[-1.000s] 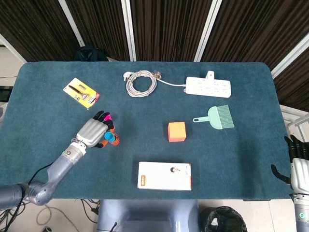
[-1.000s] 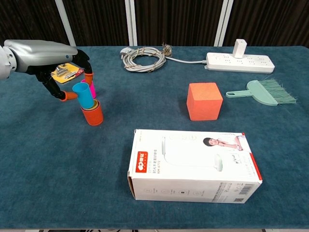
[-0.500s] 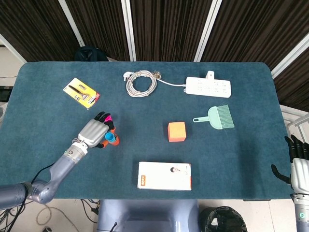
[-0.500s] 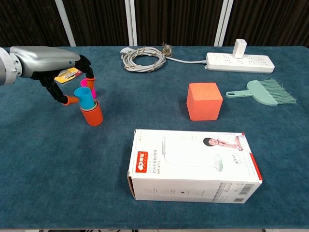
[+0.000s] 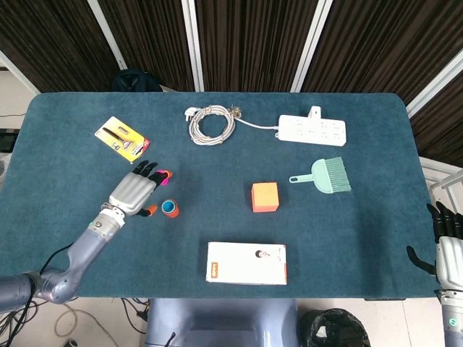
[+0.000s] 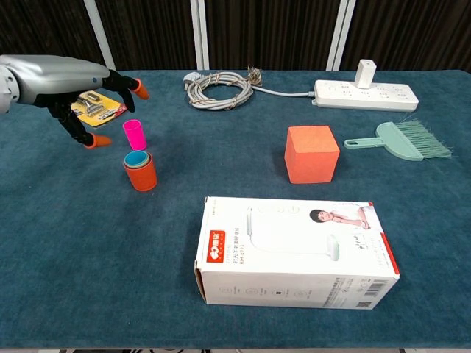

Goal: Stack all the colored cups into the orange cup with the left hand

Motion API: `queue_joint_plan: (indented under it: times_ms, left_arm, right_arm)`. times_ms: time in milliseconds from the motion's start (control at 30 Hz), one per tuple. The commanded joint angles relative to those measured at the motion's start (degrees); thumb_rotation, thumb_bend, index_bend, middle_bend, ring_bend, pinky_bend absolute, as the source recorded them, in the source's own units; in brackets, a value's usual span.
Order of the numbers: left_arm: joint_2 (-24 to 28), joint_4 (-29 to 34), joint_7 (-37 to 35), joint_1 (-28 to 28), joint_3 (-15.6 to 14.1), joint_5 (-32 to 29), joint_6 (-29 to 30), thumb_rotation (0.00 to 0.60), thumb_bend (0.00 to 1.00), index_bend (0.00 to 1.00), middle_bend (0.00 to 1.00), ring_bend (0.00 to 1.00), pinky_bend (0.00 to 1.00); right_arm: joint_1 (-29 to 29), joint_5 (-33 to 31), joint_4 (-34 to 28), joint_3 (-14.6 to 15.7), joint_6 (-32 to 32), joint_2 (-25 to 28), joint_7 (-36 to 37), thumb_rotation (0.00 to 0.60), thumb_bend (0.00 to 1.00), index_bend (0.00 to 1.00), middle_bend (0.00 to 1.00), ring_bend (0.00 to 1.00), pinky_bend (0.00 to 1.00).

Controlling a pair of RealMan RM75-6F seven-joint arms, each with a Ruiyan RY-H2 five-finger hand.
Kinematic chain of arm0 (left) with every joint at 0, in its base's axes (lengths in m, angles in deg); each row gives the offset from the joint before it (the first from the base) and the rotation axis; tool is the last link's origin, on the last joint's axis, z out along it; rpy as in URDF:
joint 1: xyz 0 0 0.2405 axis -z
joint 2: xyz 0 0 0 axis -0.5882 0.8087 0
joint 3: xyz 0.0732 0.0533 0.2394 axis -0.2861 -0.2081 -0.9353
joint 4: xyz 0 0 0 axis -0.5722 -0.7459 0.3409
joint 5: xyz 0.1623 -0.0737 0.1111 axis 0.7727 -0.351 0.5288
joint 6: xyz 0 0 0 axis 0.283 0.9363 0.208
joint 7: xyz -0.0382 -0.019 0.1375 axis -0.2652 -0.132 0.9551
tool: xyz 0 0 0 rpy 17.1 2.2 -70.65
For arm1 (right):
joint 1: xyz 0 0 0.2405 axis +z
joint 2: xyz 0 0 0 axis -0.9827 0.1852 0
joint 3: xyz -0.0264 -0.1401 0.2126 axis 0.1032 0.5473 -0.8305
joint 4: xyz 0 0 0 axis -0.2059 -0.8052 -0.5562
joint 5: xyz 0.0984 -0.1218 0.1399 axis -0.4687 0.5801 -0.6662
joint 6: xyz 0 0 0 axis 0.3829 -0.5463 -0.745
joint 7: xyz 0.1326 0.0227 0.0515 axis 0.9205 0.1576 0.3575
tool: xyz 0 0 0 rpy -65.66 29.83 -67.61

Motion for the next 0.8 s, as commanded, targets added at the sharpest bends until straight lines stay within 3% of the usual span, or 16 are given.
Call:
queue_joint_plan:
  times_ms: [33, 400, 800]
  left_arm:
    - [0.9, 0.35, -0.9, -0.52, 0.76, 0.22, 0.85, 0.6, 0.26, 0.12, 0.21, 0.0, 0.0]
    - [1.56, -4.4, -4.69, -0.76, 3.06, -4.89, -2.39, 0.6, 0.26, 0.17, 0.21, 0.0, 0.0]
    - [-3.01, -12.66, -4.92, 2.24, 4.23, -8.56, -8.73, 0.6, 0.26, 0.27, 0.21, 0.0, 0.0]
  right_arm:
    - [0.03, 0.04, -0.02, 0.02, -0.01, -0.04, -0.12, 0.6, 0.34, 0.09, 0.04, 0.09, 0.04]
    - [0.27, -0.24, 0.18, 0.2, -0.7, -0.43, -0.8, 0.6, 0.34, 0.09, 0.04, 0.09, 0.04]
    - [0.52, -0.85, 0.62, 0.19, -1.36, -0.93, -1.69, 0.6, 0.34, 0.09, 0.04, 0.09, 0.04]
